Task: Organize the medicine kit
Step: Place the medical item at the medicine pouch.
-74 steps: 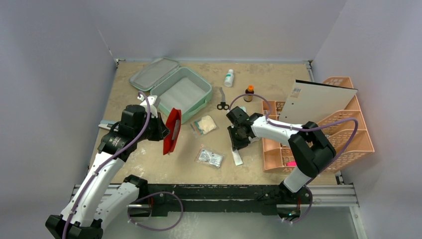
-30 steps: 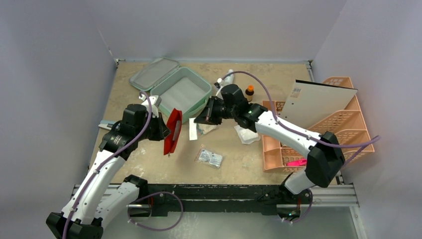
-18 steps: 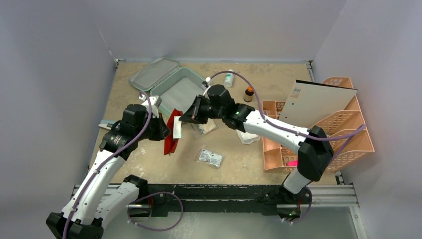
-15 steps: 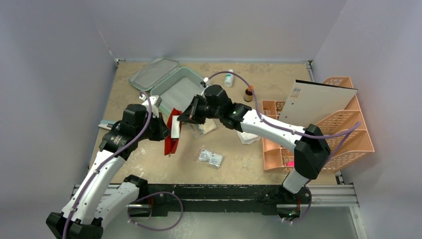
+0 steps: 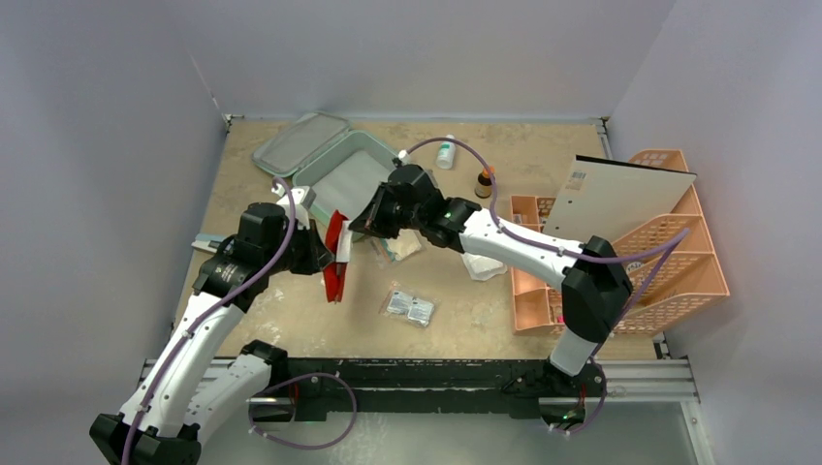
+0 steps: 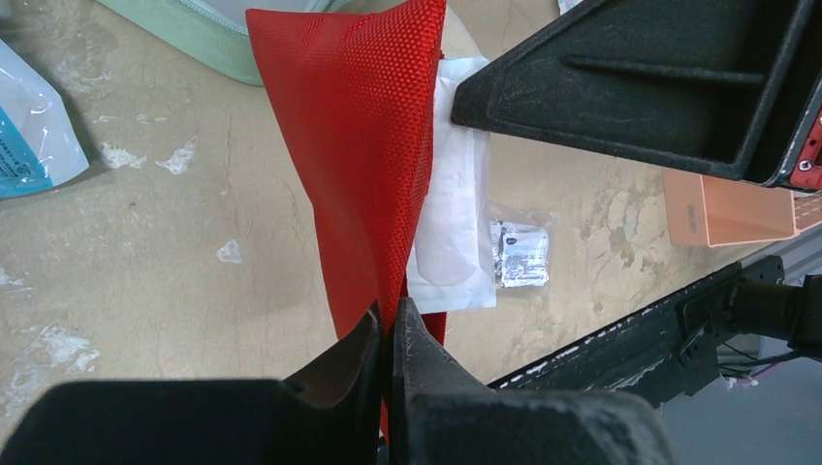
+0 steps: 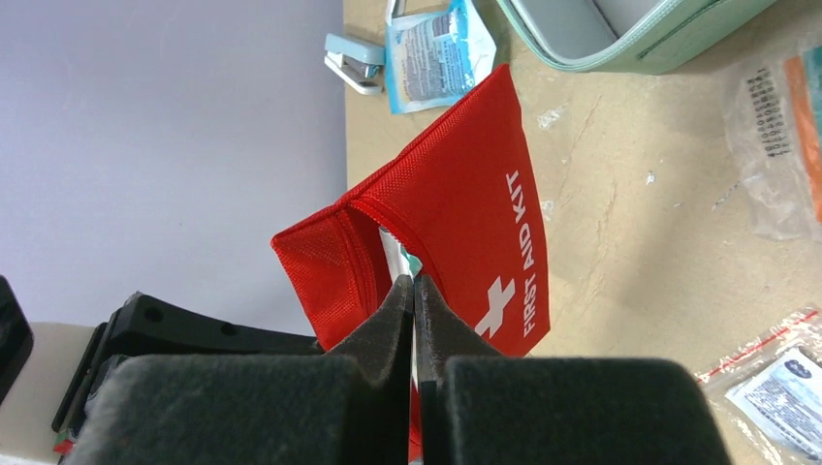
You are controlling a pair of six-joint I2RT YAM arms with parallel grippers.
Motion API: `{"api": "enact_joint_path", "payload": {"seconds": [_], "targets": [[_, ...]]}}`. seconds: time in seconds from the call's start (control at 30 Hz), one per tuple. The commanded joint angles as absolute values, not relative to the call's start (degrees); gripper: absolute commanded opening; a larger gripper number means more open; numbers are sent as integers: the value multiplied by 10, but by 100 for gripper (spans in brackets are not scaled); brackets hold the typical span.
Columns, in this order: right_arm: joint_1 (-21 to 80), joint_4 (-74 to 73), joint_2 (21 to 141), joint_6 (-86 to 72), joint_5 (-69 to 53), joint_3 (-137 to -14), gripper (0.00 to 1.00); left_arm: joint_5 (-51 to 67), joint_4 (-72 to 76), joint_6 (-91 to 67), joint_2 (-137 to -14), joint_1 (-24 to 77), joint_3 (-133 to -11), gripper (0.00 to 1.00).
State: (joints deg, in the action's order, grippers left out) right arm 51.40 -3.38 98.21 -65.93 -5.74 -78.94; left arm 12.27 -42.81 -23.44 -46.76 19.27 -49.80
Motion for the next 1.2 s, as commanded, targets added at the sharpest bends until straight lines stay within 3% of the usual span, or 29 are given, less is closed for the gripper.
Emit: {"api": "enact_joint_path", "payload": {"seconds": [0.0,0.6,0.87,1.17], "targets": [[523,-73,979,-628,-3,-834,0,138,-401,-237,-459,193,-497,0],[570,-152,1020,-587,81,-920,0,139,-399,-239,-461,193,-495,0],[570,-125,983,-551,34,-894,23,126,-406,-241,-462,193,-497,0],[570,-158,901,-421,-19,-842,29,120,-410,-240,-468,193,-498,0]]}}
